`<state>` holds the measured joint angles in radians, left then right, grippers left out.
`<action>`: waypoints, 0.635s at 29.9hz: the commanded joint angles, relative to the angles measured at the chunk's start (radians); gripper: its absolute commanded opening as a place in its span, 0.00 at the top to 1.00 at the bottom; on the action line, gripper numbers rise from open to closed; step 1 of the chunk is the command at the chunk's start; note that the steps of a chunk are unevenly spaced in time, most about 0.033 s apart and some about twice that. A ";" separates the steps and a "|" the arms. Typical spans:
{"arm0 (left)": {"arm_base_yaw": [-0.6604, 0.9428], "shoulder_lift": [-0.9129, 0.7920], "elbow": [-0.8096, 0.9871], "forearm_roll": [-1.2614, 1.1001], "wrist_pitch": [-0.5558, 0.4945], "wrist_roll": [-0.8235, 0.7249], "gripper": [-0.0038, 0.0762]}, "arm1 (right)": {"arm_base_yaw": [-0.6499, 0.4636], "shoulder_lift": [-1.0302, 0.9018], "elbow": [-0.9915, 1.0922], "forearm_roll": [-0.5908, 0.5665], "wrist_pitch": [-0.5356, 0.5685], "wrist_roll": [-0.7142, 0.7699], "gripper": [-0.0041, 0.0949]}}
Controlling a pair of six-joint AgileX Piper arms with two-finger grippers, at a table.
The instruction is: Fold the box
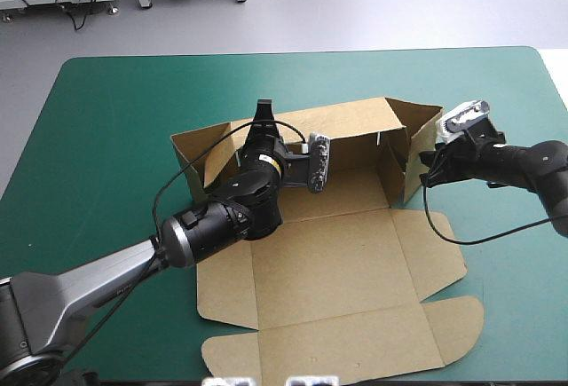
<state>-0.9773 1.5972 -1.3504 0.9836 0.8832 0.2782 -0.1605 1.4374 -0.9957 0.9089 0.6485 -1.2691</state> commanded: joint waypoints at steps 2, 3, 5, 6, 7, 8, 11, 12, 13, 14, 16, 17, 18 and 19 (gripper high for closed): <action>-0.011 -0.033 -0.029 0.021 -0.005 -0.005 0.96 | -0.055 -0.131 -0.054 -0.072 -0.068 0.165 0.60; -0.011 -0.033 -0.029 0.023 -0.005 -0.005 0.96 | -0.080 -0.143 -0.062 -0.086 -0.078 0.204 0.60; -0.011 -0.033 -0.029 0.023 -0.005 -0.005 0.96 | -0.139 -0.154 -0.081 -0.079 -0.092 0.248 0.60; -0.011 -0.033 -0.029 0.023 -0.005 -0.005 0.96 | -0.163 -0.154 -0.090 -0.067 -0.094 0.252 0.60; -0.011 -0.033 -0.029 0.023 -0.005 -0.005 0.96 | -0.185 -0.148 -0.099 -0.038 -0.094 0.252 0.60; -0.011 -0.033 -0.029 0.023 -0.005 -0.005 0.96 | -0.209 -0.139 -0.109 -0.003 -0.092 0.250 0.60; -0.011 -0.033 -0.029 0.023 -0.009 -0.005 0.96 | -0.240 -0.085 -0.147 0.071 -0.081 0.240 0.60; -0.011 -0.033 -0.029 0.023 -0.009 -0.005 0.96 | -0.240 -0.066 -0.161 0.084 -0.073 0.240 0.60; -0.011 -0.033 -0.029 0.023 -0.012 -0.005 0.96 | -0.240 -0.039 -0.182 0.093 -0.058 0.240 0.60; -0.011 -0.033 -0.029 0.023 -0.012 -0.005 0.96 | -0.240 -0.009 -0.209 0.110 -0.039 0.240 0.60; -0.011 -0.033 -0.029 0.023 -0.013 -0.005 0.96 | -0.240 0.041 -0.266 0.145 -0.007 0.240 0.60; -0.011 -0.033 -0.029 0.023 -0.013 -0.005 0.96 | -0.240 0.081 -0.313 0.165 0.011 0.242 0.60; -0.011 -0.033 -0.029 0.025 -0.013 -0.005 0.96 | -0.240 0.115 -0.355 0.174 0.032 0.249 0.60; -0.011 -0.033 -0.029 0.025 -0.013 -0.005 0.96 | -0.240 0.142 -0.384 0.176 0.054 0.262 0.60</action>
<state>-0.9776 1.5972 -1.3504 0.9865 0.8832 0.2782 -0.3919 1.5430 -1.2646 1.0104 0.6671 -1.0235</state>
